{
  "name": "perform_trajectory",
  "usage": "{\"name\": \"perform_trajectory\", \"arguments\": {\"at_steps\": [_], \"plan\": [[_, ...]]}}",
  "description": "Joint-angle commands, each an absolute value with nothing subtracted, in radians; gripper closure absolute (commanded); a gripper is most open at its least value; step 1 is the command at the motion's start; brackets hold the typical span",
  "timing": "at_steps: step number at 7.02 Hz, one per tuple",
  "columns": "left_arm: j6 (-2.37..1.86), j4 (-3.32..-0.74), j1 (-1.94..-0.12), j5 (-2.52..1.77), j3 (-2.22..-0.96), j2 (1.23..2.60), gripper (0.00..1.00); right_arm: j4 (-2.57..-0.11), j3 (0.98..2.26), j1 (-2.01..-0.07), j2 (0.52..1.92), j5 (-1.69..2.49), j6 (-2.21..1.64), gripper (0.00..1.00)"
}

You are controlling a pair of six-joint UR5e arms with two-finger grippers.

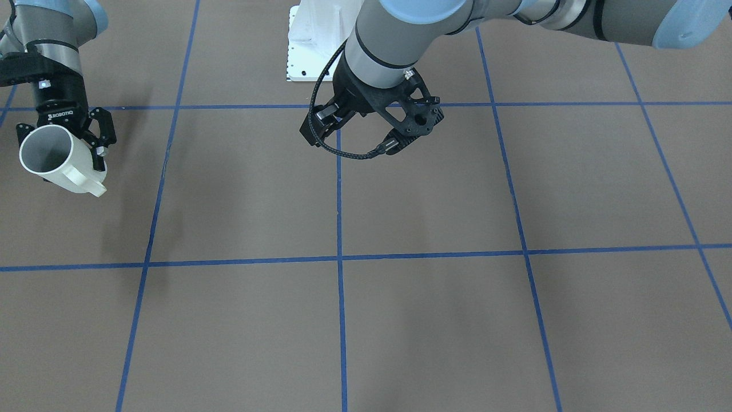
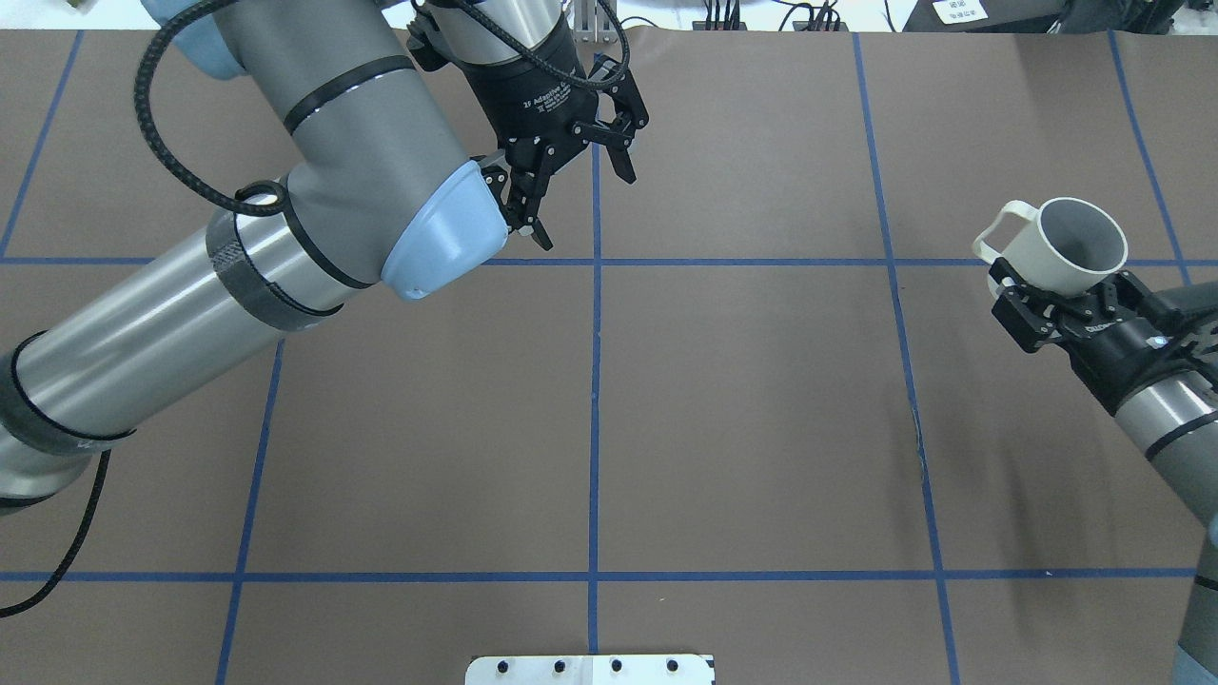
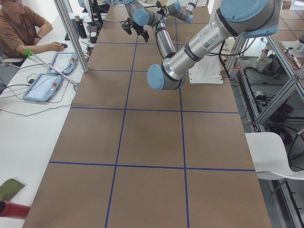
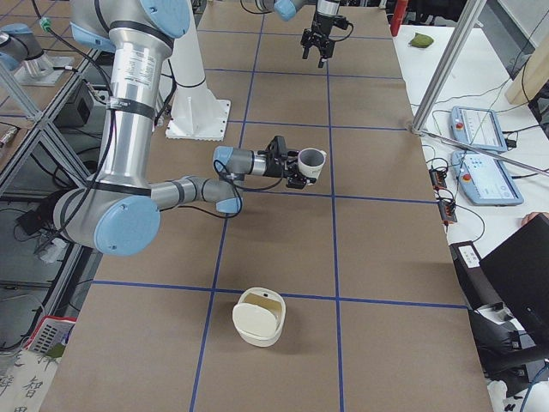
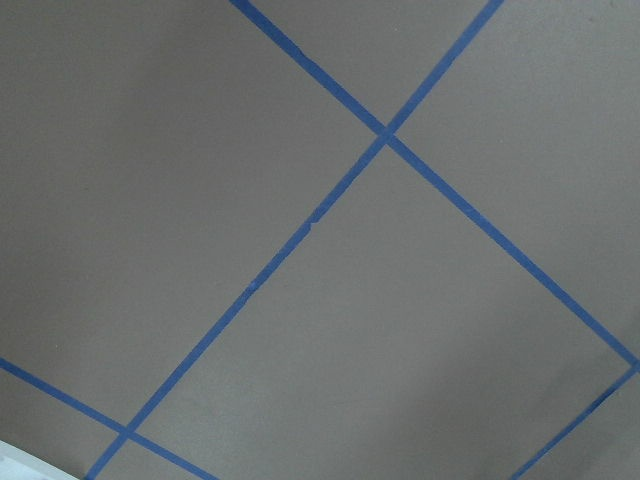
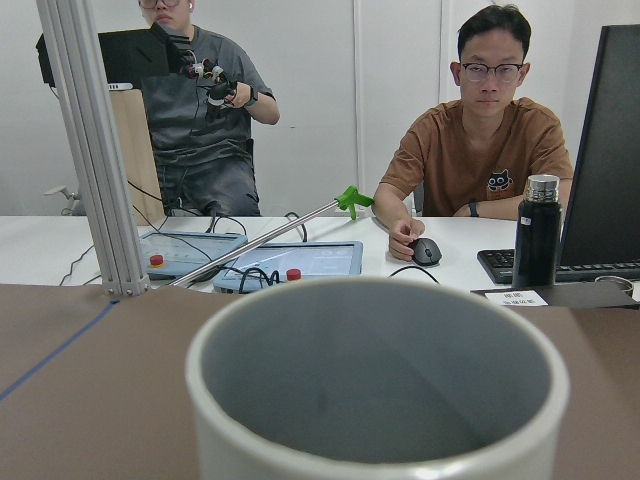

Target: Left arm hands cup to right arm to dump lemon

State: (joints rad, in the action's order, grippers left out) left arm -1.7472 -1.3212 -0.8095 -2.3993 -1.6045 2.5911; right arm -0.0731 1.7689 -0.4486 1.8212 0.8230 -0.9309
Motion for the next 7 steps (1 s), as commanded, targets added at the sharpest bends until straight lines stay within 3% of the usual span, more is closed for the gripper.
{"name": "perform_trajectory", "arguments": {"at_steps": [1,5,7], "plan": [[-1.747,-1.322,-0.807,-2.390,-1.605,2.579,0.00,0.188,1.610,-0.449,1.862,0.821,-0.962,1.00],[-1.750,-1.322,-0.785,-2.359,-1.605,2.579,0.00,0.264,1.589,-0.498,2.063,0.848,-1.041,1.00],[-1.761,-1.322,-0.779,-2.358,-1.605,2.582,0.00,0.302,1.588,-0.520,2.107,0.902,-1.344,1.00]]}}
